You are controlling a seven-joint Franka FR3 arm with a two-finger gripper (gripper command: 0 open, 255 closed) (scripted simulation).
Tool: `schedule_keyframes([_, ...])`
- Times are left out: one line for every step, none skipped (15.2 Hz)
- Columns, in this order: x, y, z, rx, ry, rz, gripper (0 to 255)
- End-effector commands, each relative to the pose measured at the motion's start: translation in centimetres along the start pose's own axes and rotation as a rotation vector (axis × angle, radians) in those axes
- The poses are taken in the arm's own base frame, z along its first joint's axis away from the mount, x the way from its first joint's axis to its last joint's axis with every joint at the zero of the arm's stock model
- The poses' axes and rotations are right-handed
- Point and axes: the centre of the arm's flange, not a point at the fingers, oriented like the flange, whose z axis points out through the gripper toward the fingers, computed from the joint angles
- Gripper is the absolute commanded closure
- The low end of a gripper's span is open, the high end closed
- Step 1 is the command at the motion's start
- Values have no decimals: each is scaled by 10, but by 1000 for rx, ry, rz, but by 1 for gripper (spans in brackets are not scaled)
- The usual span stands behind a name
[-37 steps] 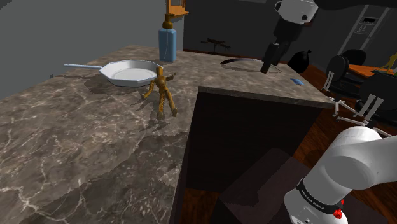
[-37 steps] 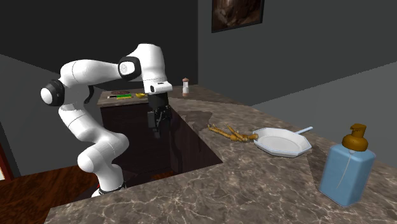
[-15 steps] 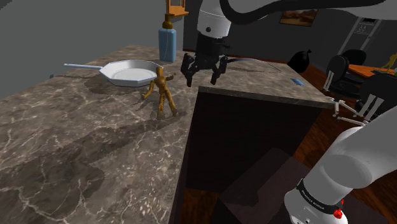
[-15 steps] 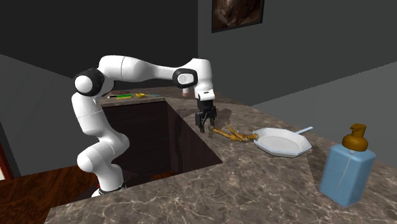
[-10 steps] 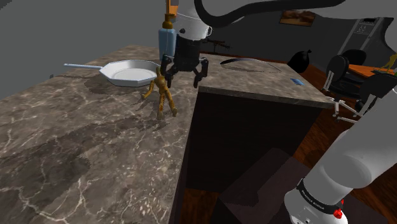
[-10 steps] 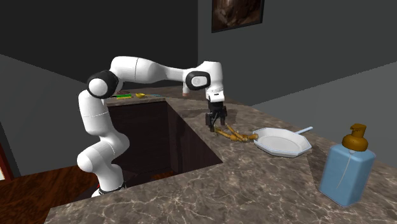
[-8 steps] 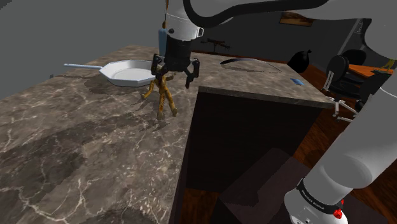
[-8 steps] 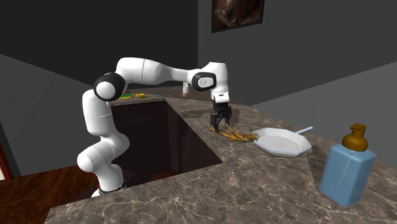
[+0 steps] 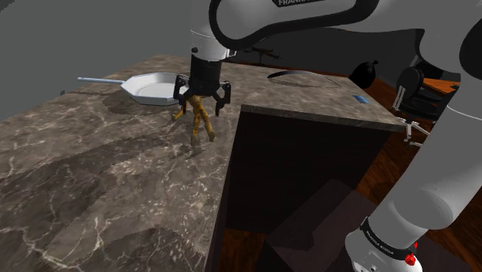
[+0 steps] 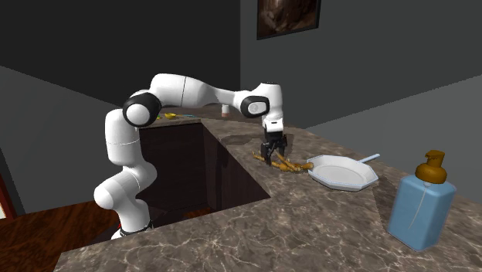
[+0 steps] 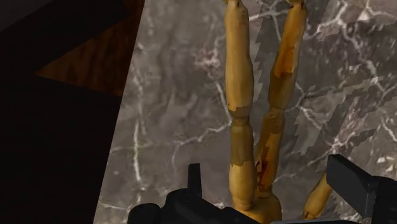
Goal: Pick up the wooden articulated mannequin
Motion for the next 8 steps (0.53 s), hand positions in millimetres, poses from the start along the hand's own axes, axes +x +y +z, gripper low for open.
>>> schedule_keyframes([0,1,11,0,0,0,0])
schedule_keyframes([-1,1,14,0,0,0,0])
schedule_keyframes([-1,1,14,0,0,0,0])
schedule_keyframes([-1,1,14,0,0,0,255])
schedule_keyframes([-1,0,14,0,0,0,255])
schedule_keyframes([-1,0,13,0,0,0,255])
schedule_keyframes([-1,0,13,0,0,0,255])
schedule_keyframes([-1,0,13,0,0,0,255])
